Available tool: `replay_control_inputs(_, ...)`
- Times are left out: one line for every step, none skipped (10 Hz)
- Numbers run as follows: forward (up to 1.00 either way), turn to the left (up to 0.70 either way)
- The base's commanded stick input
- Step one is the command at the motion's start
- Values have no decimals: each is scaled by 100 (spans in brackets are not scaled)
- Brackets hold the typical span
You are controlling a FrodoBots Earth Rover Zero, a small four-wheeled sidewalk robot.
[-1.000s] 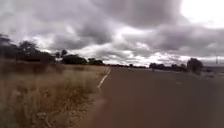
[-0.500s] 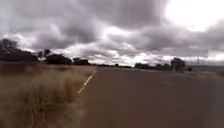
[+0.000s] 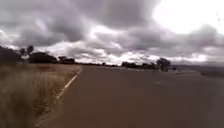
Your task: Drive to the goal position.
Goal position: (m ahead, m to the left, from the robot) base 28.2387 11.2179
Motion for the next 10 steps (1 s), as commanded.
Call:
replay_control_inputs(85, 4)
replay_control_inputs(85, 4)
replay_control_inputs(85, 4)
replay_control_inputs(85, 4)
replay_control_inputs(85, 38)
replay_control_inputs(85, 38)
replay_control_inputs(85, 7)
replay_control_inputs(85, 17)
replay_control_inputs(85, 35)
replay_control_inputs(85, 18)
